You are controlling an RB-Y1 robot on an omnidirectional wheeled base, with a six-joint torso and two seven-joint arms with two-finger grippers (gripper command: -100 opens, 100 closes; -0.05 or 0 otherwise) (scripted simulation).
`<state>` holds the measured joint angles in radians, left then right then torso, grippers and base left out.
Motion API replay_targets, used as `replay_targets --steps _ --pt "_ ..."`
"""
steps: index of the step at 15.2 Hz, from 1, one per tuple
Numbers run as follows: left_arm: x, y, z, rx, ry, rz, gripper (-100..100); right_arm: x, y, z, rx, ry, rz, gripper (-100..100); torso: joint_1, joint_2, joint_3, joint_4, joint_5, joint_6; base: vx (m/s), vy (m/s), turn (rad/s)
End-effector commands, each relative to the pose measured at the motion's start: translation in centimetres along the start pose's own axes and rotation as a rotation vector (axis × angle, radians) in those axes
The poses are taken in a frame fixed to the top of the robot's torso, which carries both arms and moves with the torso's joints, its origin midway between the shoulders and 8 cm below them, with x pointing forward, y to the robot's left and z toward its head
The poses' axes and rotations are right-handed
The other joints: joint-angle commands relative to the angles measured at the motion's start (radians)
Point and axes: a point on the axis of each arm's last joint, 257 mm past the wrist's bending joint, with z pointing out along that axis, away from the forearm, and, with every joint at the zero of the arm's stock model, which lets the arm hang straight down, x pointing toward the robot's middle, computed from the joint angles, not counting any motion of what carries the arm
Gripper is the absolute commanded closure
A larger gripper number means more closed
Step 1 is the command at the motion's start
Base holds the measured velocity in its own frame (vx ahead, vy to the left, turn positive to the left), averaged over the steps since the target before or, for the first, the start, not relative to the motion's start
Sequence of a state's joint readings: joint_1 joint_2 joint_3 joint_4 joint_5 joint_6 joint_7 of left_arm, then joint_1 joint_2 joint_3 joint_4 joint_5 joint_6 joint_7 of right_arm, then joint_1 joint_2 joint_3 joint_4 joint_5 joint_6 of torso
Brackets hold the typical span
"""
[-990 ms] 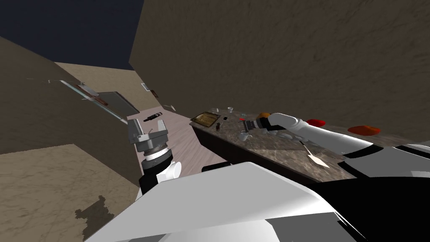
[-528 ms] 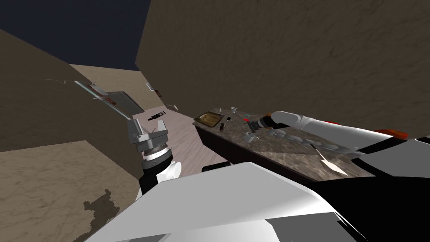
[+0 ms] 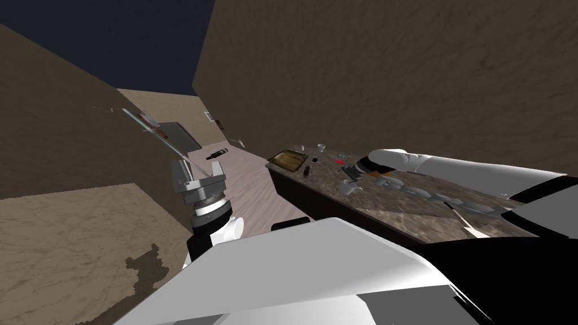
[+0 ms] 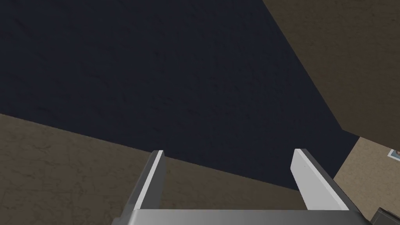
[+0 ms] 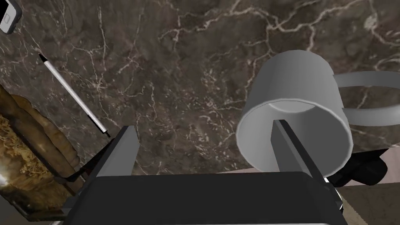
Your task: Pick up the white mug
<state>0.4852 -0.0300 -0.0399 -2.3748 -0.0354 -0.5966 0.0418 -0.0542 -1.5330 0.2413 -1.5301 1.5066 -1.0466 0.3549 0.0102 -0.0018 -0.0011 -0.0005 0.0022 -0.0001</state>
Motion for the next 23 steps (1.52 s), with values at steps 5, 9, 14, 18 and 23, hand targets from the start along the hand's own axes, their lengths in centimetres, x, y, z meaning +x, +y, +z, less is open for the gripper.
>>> replay_targets --steps 5,9,14,18,23 --pt "0.0 0.0 0.0 0.000 0.000 0.000 0 4.6 6.2 -0.5 -0.188 0.117 -0.062 -100 0.002 0.000 0.000 0.000 0.001 0.000 0.049 0.137 0.085" --pt "0.0 0.0 0.0 0.000 0.000 0.000 0 7.2 11.2 -1.2 -0.337 0.178 -0.096 -100 0.001 0.001 0.001 0.000 0.000 0.000 0.035 0.124 0.086" --pt "0.0 0.0 0.0 0.000 0.000 0.000 0 7.1 12.9 0.9 -0.334 0.171 -0.086 -100 -0.009 0.002 0.001 0.000 -0.002 0.000 0.030 0.020 0.039" --pt "0.0 0.0 0.0 0.000 0.000 0.000 0 7.0 12.7 0.5 -0.335 0.172 -0.088 100 -0.010 0.004 0.002 0.001 -0.002 0.001 0.001 -0.011 -0.003" --pt "0.0 0.0 0.0 0.000 0.000 0.000 0 7.1 11.7 -0.5 -0.334 0.176 -0.093 100 -0.007 0.004 0.002 0.001 -0.002 -0.001 -0.007 0.014 -0.025"
